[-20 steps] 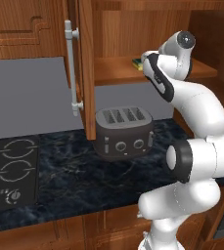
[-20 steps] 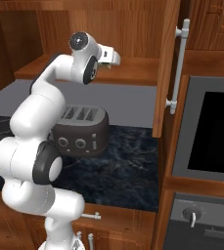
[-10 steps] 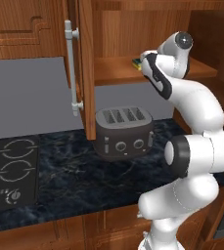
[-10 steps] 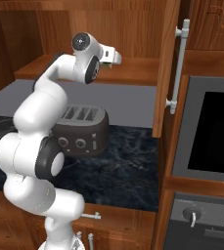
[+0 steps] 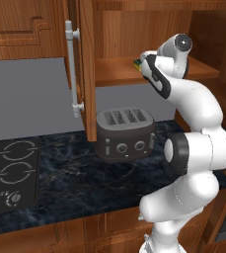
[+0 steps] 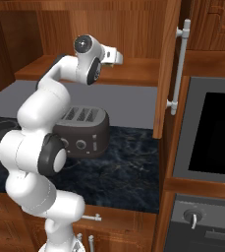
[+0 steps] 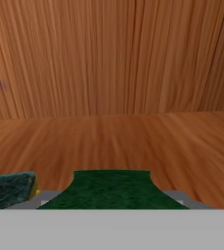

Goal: Pick up the sponge and sponge from the sink, and place them back in the cabinet, and close the cabinet doors.

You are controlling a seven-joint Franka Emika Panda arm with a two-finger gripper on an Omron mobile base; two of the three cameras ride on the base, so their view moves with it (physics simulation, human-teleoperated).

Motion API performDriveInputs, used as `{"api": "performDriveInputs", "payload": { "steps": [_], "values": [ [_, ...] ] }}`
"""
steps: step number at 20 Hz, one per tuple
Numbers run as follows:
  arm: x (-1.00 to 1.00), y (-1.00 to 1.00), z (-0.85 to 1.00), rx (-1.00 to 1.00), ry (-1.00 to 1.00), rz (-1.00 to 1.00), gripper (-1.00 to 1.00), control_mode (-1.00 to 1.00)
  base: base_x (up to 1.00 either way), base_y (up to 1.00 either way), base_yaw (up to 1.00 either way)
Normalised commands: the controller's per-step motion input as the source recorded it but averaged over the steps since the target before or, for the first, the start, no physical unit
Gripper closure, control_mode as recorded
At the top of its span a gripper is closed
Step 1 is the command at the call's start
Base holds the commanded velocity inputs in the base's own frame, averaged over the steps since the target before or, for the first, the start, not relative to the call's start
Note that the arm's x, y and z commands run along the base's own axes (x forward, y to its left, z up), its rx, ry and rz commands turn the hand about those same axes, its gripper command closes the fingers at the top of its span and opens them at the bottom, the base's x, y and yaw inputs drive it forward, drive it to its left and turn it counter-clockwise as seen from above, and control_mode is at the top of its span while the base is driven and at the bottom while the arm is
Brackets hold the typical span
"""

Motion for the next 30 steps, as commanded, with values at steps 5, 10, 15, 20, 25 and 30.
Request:
{"api": "performDriveInputs", "payload": {
  "steps": [5, 10, 15, 20, 25, 30],
  "values": [
    [0.15, 0.0, 0.0, 0.0, 0.0, 0.0, 1.0, -1.0, 0.0, 0.0, 0.0],
    [0.02, 0.0, 0.0, 0.0, 0.0, 0.0, 1.0, -1.0, 0.0, 0.0, 0.0],
    [0.0, 0.0, 0.0, 0.0, 0.0, 0.0, -1.0, -1.0, 0.0, 0.0, 0.0],
    [0.0, 0.0, 0.0, 0.0, 0.0, 0.0, -1.0, -1.0, 0.0, 0.0, 0.0],
    [0.0, 0.0, 0.0, 0.0, 0.0, 0.0, -1.0, -1.0, 0.0, 0.0, 0.0],
    [0.0, 0.0, 0.0, 0.0, 0.0, 0.0, -1.0, -1.0, 0.0, 0.0, 0.0]
  ]
}}
